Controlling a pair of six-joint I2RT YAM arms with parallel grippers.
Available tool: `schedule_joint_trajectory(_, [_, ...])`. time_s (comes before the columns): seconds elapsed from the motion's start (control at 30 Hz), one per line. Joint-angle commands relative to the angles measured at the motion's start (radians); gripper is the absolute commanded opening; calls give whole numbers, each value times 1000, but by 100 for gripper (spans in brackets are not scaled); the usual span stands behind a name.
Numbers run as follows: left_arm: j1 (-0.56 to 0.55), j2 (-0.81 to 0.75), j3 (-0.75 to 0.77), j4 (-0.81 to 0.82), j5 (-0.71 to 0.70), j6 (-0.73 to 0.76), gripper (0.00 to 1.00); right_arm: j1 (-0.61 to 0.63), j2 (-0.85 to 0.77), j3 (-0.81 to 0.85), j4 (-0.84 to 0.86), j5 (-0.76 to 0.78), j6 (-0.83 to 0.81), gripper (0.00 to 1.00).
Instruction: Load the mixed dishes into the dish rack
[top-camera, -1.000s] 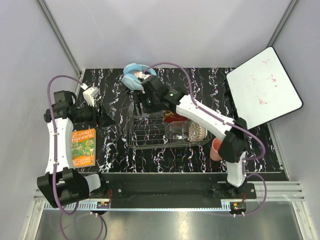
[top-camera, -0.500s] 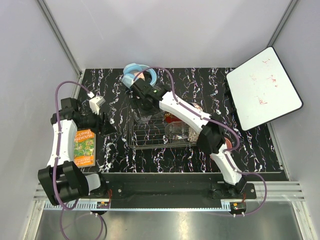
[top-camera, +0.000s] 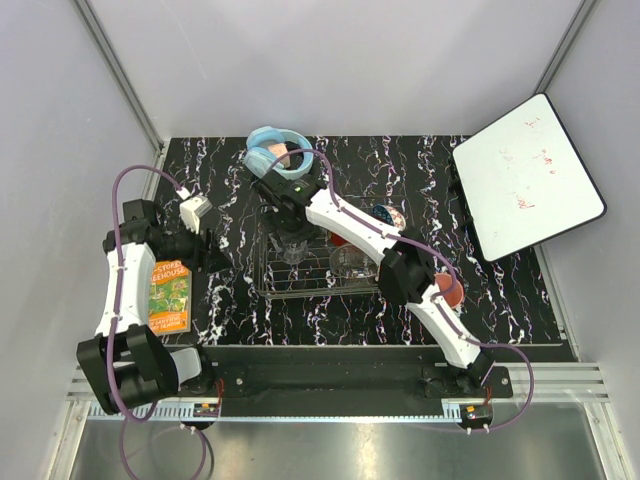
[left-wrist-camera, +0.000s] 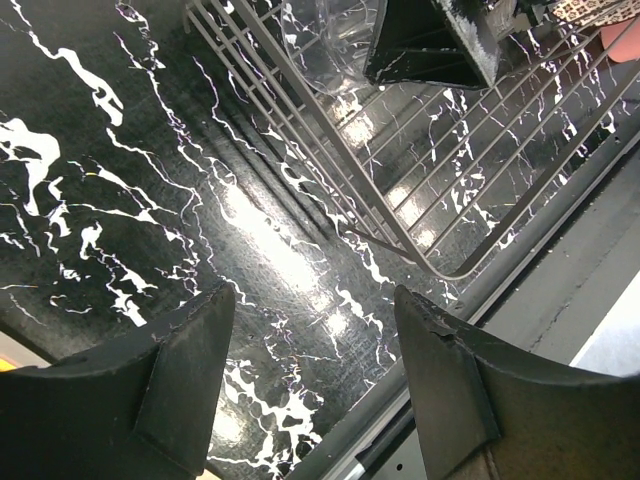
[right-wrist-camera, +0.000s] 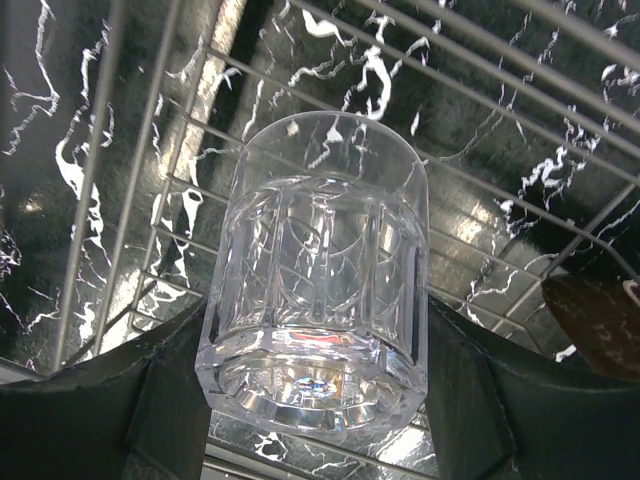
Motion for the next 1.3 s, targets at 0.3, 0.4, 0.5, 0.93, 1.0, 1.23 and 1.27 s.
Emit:
schedule_joint_trajectory(0.3, [7, -51, -10, 30, 3, 26, 68, 7, 80, 115, -13, -20, -72, 57])
schedule_joint_trajectory(0.4, [5, -54, -13, 30, 6, 26, 68, 8, 85, 123, -13, -9, -80, 83])
schedule_joint_trajectory(0.5, [5, -56, -15, 30, 9, 28, 68, 8, 85, 136, -11, 9, -89, 100])
schedule_joint_trajectory(0.93, [5, -69, -7, 13, 25, 19, 68, 15, -91, 40, -22, 54, -109, 100])
schedule_joint_trajectory(1.0, [5, -72, -4, 6, 20, 22, 68, 18, -153, -12, -28, 43, -112, 100])
schedule_joint_trajectory(1.23, [7, -76, -5, 0, 28, 14, 68, 54, -381, -204, -28, 96, -134, 100])
schedule_joint_trajectory(1.27, [7, -74, -1, -2, 29, 10, 68, 61, -412, -262, -28, 154, -125, 100])
